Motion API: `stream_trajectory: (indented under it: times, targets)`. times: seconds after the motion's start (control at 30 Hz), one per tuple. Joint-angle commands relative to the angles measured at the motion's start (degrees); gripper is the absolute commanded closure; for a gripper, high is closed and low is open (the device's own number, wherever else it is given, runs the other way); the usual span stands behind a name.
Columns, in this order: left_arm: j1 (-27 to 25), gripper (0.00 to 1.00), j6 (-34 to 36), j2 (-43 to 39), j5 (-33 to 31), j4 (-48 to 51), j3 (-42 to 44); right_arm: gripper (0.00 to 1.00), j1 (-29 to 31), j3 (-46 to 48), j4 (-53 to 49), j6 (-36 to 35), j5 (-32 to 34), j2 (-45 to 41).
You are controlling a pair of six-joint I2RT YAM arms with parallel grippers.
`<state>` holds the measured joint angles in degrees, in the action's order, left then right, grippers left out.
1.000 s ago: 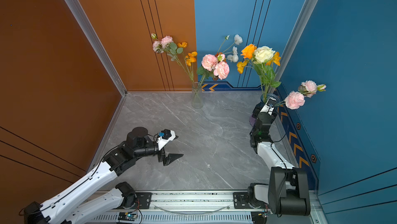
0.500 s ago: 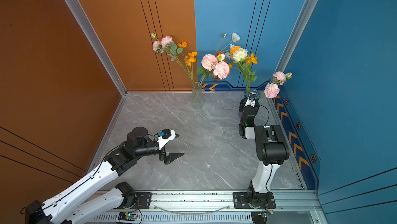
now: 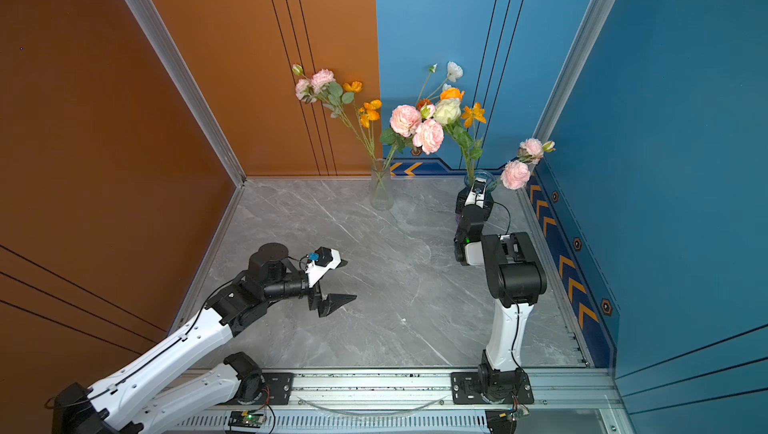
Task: Arrange the flowers into the vase
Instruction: 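Set the vase down near the far corner and open the right gripper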
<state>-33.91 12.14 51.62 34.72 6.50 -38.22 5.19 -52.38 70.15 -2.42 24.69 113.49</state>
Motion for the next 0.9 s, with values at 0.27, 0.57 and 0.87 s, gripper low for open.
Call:
stream_trajectory:
  times: [0.27,0.57,0.87]
  targets:
    - [1.0,0.02,-0.54,0.05,2.18,-1.23,-0.31,0.17,-0.1,-3.34,2.36,5.44,5.31,-2.32]
    - [1.04,0.02,-0.8,-0.2,2.13,-1.22,-0.35,0.01,0.17,-0.76,-1.93,7.26,5.99,-4.7]
    - [1.15,0.02,-1.25,-1.11,2.41,-1.23,-0.55,0.0,1.13,11.91,-1.2,10.51,7.89,-10.75]
